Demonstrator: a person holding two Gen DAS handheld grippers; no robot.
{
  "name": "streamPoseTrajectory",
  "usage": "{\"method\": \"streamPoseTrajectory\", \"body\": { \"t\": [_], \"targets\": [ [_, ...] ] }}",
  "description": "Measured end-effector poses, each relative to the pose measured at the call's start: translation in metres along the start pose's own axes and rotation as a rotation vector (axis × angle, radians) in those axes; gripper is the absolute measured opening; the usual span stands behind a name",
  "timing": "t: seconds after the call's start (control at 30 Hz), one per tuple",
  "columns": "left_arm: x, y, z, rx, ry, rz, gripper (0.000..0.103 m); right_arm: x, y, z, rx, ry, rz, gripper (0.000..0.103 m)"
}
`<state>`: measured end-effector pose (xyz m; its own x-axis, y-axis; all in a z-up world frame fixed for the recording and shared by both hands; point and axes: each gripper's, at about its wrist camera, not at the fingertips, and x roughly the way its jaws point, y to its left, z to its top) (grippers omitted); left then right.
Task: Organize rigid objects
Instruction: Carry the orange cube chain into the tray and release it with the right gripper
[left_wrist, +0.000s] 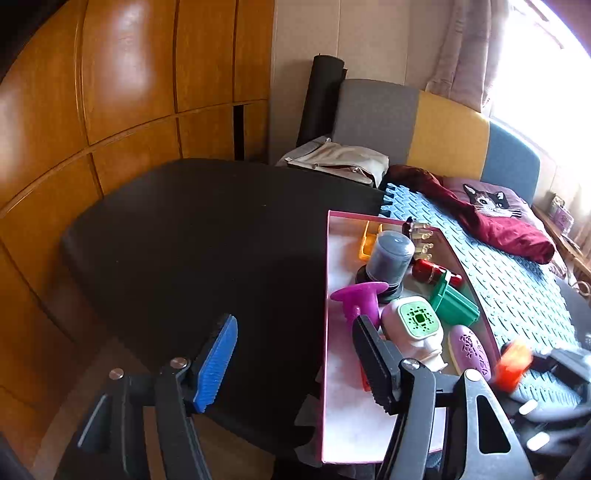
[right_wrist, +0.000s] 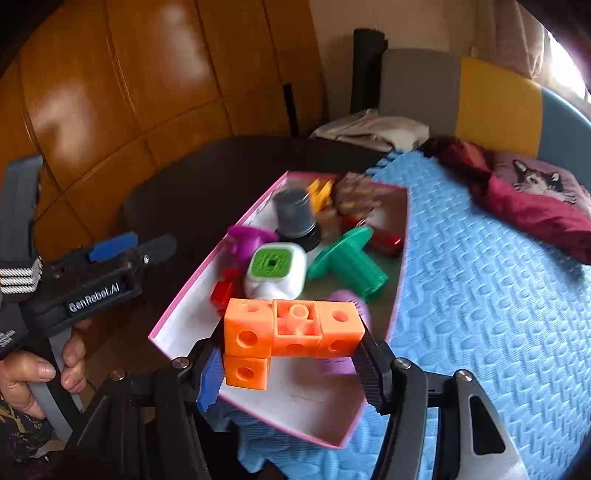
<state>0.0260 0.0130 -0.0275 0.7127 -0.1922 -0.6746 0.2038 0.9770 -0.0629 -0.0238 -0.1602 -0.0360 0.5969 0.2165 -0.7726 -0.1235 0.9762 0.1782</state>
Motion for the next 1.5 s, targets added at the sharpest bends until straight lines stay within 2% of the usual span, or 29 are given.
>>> {"method": "streamPoseTrajectory", "body": {
  "t": [0.17,0.27,0.4,0.53,0.7,0.77,0.83,0.97,1.07,1.27,1.5],
  "targets": [
    [0.002,0.0,-0.002,0.006,0.003,0.002,0.072,0.033,0.007,-0.015,-0.001,0.081,-0.007,0.061],
    [0.003,0.0,-0.003,0.009,0.006,0.004,0.075,0.042,0.005,-0.019,0.011,0.098,-0.005,0.062],
    [0.003,-0.002,-0.003,0.011,0.009,0.004,0.076,0.042,0.003,-0.021,0.015,0.083,0.004,0.062],
    [0.001,-0.003,-0.004,0.011,0.003,0.006,0.082,0.039,0.006,-0.024,0.016,0.068,0.001,0.063],
    [-0.008,-0.003,-0.003,0.003,-0.016,0.019,0.093,0.007,0.008,-0.022,0.03,-0.059,0.036,0.064],
    [-0.011,-0.003,-0.003,-0.005,-0.022,0.026,0.101,-0.006,0.007,-0.02,0.059,-0.113,0.005,0.068],
    [-0.014,-0.003,-0.003,-0.009,-0.027,0.039,0.103,-0.016,0.005,-0.019,0.085,-0.151,-0.023,0.068],
    [-0.024,-0.006,-0.003,-0.008,-0.047,0.06,0.103,-0.023,0.004,-0.014,0.093,-0.191,-0.146,0.068],
    [-0.031,-0.007,-0.004,-0.005,-0.066,0.065,0.103,-0.023,-0.001,-0.008,0.107,-0.193,-0.199,0.068],
    [-0.043,-0.01,-0.007,-0.003,-0.101,0.083,0.103,-0.027,-0.007,-0.007,0.134,-0.212,-0.234,0.068],
    [-0.047,-0.015,-0.009,0.008,-0.104,0.095,0.103,-0.03,-0.001,-0.011,0.131,-0.232,-0.249,0.068]
  ]
}}
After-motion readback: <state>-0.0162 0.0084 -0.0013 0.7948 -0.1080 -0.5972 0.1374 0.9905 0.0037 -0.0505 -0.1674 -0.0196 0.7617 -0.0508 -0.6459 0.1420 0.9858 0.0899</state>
